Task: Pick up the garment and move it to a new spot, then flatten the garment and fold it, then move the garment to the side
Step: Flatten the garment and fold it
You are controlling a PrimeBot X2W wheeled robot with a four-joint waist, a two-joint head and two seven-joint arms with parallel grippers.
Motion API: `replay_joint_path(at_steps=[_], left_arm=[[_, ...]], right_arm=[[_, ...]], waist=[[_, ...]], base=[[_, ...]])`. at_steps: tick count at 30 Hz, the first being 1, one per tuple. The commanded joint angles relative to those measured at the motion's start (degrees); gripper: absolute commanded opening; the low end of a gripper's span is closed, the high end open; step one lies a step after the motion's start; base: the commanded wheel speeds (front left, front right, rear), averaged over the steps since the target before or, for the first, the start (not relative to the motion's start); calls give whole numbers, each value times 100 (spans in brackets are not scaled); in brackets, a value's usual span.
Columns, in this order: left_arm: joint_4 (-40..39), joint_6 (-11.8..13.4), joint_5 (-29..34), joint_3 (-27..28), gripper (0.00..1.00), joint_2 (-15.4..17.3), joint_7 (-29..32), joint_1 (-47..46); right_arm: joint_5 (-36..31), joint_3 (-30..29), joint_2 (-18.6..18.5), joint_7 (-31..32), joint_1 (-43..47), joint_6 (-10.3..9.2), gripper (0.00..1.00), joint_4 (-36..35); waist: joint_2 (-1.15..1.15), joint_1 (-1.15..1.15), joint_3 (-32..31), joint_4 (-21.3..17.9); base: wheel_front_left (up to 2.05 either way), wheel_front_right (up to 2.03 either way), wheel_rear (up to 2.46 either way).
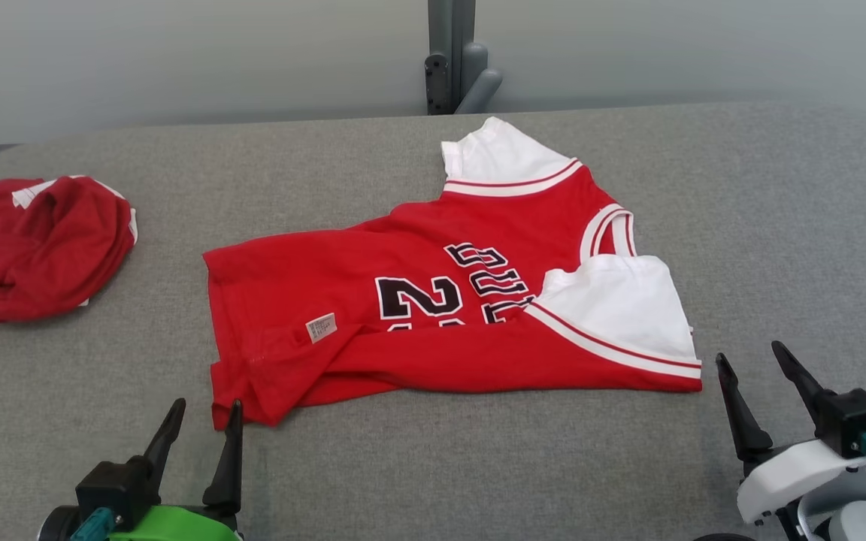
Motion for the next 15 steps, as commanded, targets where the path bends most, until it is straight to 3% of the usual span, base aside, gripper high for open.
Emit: replay_joint_path(at_steps=[1,15], left_arm=[[231,-67,-10,-6,100,-37,2,-123],[1883,-483,-417,-349,100,-209,928,-1465]], right_arm=[[19,65,-84,66,-163,-8,100,168],[598,968,-68,774,-1480,-8,100,1755]], waist=[[69,0,306,21],[69,0,925,63]], base=[[0,0,0],[0,0,0]])
